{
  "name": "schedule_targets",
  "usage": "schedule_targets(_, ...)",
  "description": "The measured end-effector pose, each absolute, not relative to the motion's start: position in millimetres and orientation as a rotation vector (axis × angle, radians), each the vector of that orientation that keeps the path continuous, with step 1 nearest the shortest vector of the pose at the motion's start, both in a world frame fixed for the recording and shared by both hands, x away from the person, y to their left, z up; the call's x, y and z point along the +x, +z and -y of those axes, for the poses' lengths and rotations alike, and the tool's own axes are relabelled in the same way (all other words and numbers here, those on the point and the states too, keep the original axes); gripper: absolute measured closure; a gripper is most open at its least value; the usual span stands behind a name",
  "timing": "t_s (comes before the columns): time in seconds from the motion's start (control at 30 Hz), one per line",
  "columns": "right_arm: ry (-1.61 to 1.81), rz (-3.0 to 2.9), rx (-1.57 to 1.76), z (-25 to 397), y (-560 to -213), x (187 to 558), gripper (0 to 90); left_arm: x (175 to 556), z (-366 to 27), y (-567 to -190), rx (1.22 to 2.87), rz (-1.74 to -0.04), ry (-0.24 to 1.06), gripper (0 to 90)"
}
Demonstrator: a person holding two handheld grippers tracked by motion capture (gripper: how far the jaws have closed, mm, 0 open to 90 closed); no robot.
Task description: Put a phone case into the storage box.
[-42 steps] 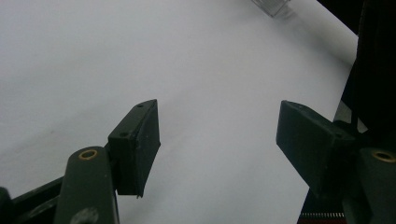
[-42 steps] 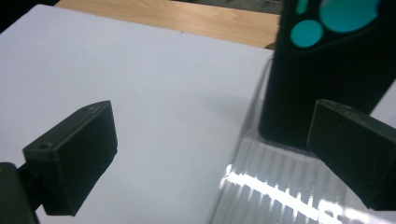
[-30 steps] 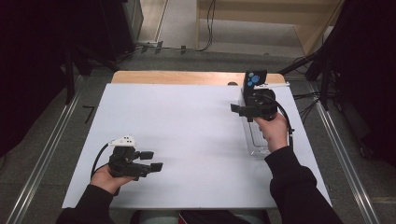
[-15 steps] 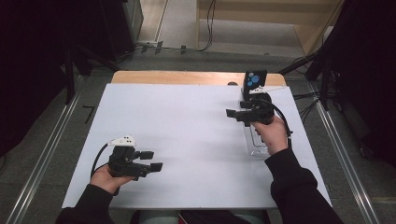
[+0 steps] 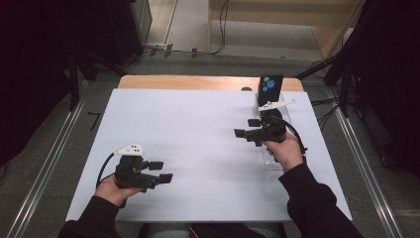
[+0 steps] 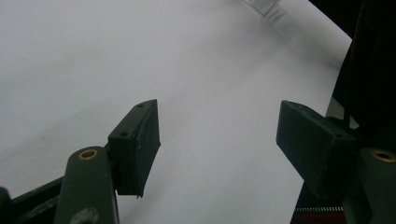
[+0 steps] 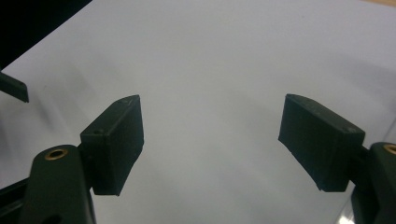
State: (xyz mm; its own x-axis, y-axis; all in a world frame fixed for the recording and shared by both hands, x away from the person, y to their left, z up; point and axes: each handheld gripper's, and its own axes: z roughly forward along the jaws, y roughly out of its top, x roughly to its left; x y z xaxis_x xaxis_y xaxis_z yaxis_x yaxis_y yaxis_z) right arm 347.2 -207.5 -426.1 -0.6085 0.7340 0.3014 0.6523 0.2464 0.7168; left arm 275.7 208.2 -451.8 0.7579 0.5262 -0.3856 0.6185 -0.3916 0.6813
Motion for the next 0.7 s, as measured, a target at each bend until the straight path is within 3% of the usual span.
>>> schedule_targets(0.7,1.296,-2.516,1.219,198,-438,313,19.9,276,-206,-454,2.101,-0.871,-0.134,28.8)
